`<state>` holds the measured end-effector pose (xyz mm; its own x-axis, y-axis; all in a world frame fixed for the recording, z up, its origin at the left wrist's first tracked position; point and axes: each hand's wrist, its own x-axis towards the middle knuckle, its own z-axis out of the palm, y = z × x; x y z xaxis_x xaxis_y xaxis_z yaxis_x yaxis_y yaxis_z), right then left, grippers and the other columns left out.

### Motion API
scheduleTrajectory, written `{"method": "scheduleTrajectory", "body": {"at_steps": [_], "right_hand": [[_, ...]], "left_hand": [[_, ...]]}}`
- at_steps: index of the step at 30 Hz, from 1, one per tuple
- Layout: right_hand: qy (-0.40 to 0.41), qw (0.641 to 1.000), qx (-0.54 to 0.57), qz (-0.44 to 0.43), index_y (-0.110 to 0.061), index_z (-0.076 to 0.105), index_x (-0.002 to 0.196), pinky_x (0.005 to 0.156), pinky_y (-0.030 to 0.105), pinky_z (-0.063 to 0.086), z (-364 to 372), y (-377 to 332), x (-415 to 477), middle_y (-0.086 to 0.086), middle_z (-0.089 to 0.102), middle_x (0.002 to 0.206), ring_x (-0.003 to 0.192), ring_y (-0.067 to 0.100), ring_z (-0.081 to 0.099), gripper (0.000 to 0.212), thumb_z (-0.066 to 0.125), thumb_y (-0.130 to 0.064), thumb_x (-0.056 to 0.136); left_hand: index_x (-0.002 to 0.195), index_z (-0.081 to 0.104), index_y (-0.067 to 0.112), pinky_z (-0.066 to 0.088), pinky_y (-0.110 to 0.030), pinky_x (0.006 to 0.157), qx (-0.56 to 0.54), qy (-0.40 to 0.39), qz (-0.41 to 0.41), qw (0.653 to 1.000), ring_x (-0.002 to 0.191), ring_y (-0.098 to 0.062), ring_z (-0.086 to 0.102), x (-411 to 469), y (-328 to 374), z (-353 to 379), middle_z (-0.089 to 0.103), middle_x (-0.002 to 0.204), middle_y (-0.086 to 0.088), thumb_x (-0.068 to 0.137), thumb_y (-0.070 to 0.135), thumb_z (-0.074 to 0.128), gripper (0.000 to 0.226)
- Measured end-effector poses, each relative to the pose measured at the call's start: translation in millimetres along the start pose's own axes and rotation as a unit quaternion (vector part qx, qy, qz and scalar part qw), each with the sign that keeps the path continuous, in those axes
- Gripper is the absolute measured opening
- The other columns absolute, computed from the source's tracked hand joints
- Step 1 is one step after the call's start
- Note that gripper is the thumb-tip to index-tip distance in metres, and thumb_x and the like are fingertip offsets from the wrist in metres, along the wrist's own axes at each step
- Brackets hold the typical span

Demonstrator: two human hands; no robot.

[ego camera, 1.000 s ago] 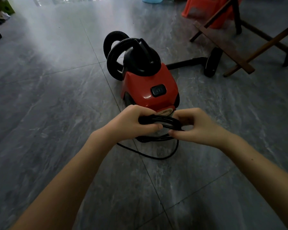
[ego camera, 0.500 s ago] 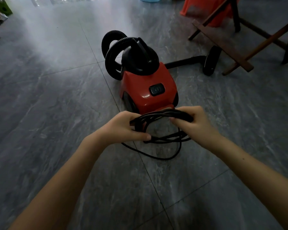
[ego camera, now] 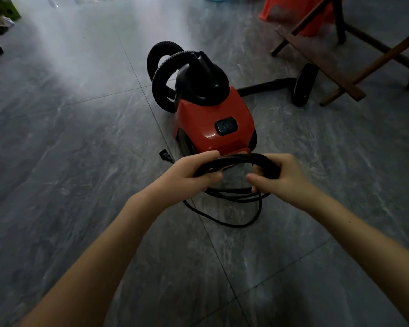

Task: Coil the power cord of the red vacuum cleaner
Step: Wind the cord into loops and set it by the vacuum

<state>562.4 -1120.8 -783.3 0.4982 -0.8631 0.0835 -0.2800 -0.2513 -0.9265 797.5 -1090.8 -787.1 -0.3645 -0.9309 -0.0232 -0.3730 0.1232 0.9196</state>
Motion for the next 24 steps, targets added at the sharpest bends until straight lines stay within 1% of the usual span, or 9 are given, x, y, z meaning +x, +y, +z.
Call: {"method": "scheduleTrajectory", "body": {"at_steps": [1,3,6,13,15,18,20,22,24], "right_hand": [[-0.021,0.999,-0.027,-0.012,-0.031,0.067,0.073,0.056,0.019,0.049,-4.0,-2.3,1.2,0.0,0.059,0.059,0.053,0.014,0.061,0.039,0.069,0.006,0.084],[-0.059,0.995,-0.08,-0.022,-0.044,0.064,0.075,0.058,0.023,0.048,-9.2,-9.0,4.8,-0.01,0.058,0.06,0.055,0.006,0.056,0.047,0.072,0.002,0.082],[-0.109,0.984,-0.144,-0.007,-0.021,0.059,0.087,0.059,0.038,0.05,-7.9,-9.9,8.2,-0.005,0.057,0.064,0.057,0.009,0.055,0.023,0.077,-0.011,0.078],[-0.16,0.972,-0.173,0.018,-0.019,0.062,0.083,0.064,0.042,0.052,5.1,-17.3,9.0,-0.002,0.06,0.072,0.067,0.018,0.06,0.021,0.078,-0.029,0.073],[-0.187,0.97,-0.15,0.042,-0.028,0.065,0.083,0.063,0.034,0.051,4.1,-21.7,9.8,-0.009,0.063,0.072,0.067,0.008,0.061,0.016,0.079,-0.03,0.074],[-0.214,0.969,-0.109,0.065,-0.04,0.065,0.097,0.076,0.017,0.051,1.5,-29.5,10.1,-0.025,0.067,0.088,0.086,-0.006,0.064,0.029,0.08,-0.025,0.077],[-0.194,0.971,-0.125,0.065,-0.04,0.065,0.081,0.067,0.02,0.05,3.8,-29.6,12.0,-0.022,0.065,0.075,0.073,-0.005,0.062,0.022,0.079,-0.024,0.077],[-0.164,0.973,-0.144,0.073,-0.037,0.057,0.058,0.056,0.027,0.048,7.3,-24.8,13.3,-0.016,0.057,0.056,0.054,0.0,0.056,0.034,0.076,-0.021,0.081],[-0.152,0.978,-0.122,0.077,-0.032,0.06,0.058,0.05,0.03,0.052,10.2,-22.2,10.5,-0.008,0.056,0.051,0.048,0.01,0.059,0.034,0.072,-0.015,0.086]], "left_hand": [[0.115,0.06,0.014,0.044,-0.016,0.075,0.035,-0.008,0.013,0.999,0.081,0.003,0.059,1.1,2.0,-0.7,0.058,0.086,0.024,0.096,0.016,0.06,0.019],[0.105,0.06,0.026,0.046,-0.017,0.072,0.097,-0.029,0.039,0.994,0.078,-0.001,0.061,2.4,8.3,-2.1,0.062,0.084,0.018,0.097,0.015,0.058,0.014],[0.091,0.051,0.037,0.044,-0.017,0.062,0.166,-0.043,0.056,0.984,0.067,-0.005,0.059,5.3,14.3,-3.3,0.058,0.074,0.011,0.097,0.014,0.056,0.024],[0.109,0.054,0.024,0.049,-0.033,0.063,0.286,-0.081,0.03,0.954,0.066,-0.007,0.058,10.3,20.0,8.0,0.06,0.075,0.007,0.098,0.017,0.05,0.014],[0.107,0.053,0.024,0.049,-0.035,0.064,0.288,-0.08,0.031,0.954,0.067,-0.009,0.058,10.2,22.6,7.8,0.059,0.075,0.008,0.097,0.017,0.049,0.013],[0.109,0.055,0.023,0.051,-0.038,0.069,0.281,-0.084,0.024,0.956,0.073,-0.011,0.06,11.5,22.9,8.7,0.062,0.08,0.006,0.096,0.016,0.051,0.016],[0.106,0.058,0.02,0.052,-0.038,0.069,0.258,-0.077,0.035,0.962,0.074,-0.012,0.062,12.1,22.2,10.1,0.064,0.082,0.004,0.094,0.016,0.055,0.013],[0.096,0.063,0.015,0.051,-0.032,0.063,0.214,-0.058,0.052,0.974,0.067,-0.011,0.061,11.9,21.6,10.4,0.064,0.076,0.002,0.092,0.017,0.061,0.005],[0.085,0.067,0.013,0.046,-0.025,0.054,0.168,-0.032,0.059,0.984,0.058,-0.008,0.057,10.9,20.7,10.0,0.062,0.067,0.004,0.088,0.019,0.069,0.007]]}}
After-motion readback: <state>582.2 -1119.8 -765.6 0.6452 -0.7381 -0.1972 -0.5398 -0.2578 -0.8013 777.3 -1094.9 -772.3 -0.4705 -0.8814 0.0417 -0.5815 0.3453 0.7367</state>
